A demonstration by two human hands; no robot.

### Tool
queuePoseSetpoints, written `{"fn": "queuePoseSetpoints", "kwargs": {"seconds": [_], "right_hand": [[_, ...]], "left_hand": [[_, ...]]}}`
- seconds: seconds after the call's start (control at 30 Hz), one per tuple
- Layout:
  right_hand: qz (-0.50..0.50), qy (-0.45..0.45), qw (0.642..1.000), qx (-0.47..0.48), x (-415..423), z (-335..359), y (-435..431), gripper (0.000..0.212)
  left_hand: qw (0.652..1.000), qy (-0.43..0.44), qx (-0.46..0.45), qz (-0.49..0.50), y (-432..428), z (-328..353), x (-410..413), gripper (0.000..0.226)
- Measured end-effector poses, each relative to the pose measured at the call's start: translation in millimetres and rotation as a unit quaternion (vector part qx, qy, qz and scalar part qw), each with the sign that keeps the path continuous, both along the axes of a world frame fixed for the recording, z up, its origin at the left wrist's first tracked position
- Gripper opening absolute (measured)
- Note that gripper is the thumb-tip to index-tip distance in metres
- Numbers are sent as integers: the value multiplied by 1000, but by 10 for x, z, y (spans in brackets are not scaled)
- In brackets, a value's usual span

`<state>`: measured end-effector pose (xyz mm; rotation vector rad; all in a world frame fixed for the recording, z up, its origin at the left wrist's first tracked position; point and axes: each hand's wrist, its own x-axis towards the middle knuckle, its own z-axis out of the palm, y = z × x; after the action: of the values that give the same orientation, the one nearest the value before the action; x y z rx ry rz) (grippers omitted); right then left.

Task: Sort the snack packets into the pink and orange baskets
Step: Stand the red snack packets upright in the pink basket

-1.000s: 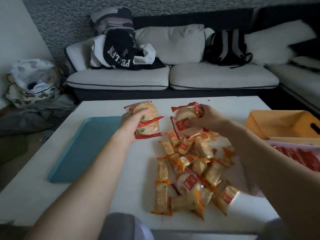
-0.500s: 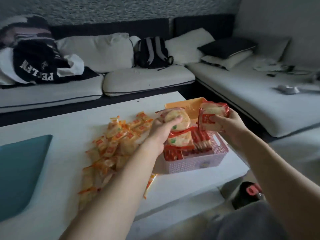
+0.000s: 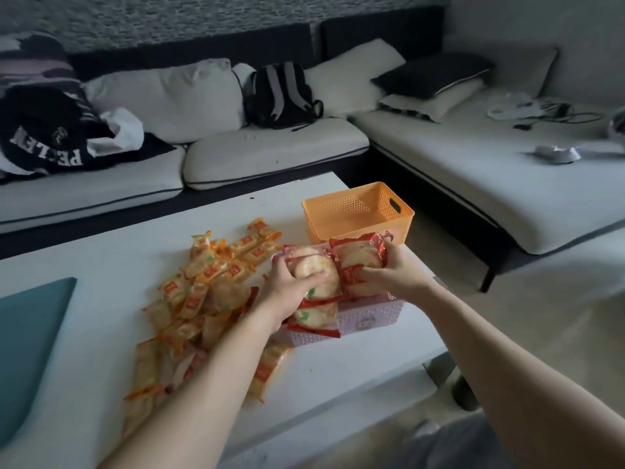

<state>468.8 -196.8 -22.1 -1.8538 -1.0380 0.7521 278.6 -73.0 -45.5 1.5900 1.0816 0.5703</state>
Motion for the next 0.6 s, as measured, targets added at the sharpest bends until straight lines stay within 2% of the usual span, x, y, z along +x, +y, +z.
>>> {"fn": "queuePoseSetpoints", "kwargs": {"seconds": [0.07, 0.17, 0.23, 0.3, 0.37, 0.4, 0.47, 0.53, 0.6], "right_hand": [[33, -28, 999, -3, -107, -1, 109, 49], [36, -35, 999, 13, -215, 89, 211, 43], [49, -39, 998, 2, -211, 143, 265, 46], [109, -87, 989, -54, -198, 233, 256, 64], [113, -121, 983, -79, -72, 307, 247, 96], [82, -109, 988, -66, -15, 351, 242, 93], [0, -58, 998, -6, 103, 380, 256, 65], [-47, -65, 996, 25, 120, 346, 310, 51], [-52, -102, 993, 31, 77, 292, 364, 41]], "left_hand": [[1000, -1, 5, 30, 85, 51, -178, 91], [991, -77, 25, 105, 222, 200, -314, 69], [978, -128, 47, 155, 313, 323, -290, 73], [974, -145, 58, 162, 364, 393, -193, 83], [988, -91, 75, 104, 332, 385, -62, 89], [994, -38, 88, 53, 293, 369, -10, 91], [992, 62, 110, -30, 236, 299, 70, 83], [987, 103, 125, -20, 216, 301, 73, 64], [983, 92, 155, 34, 231, 301, 18, 43]]}}
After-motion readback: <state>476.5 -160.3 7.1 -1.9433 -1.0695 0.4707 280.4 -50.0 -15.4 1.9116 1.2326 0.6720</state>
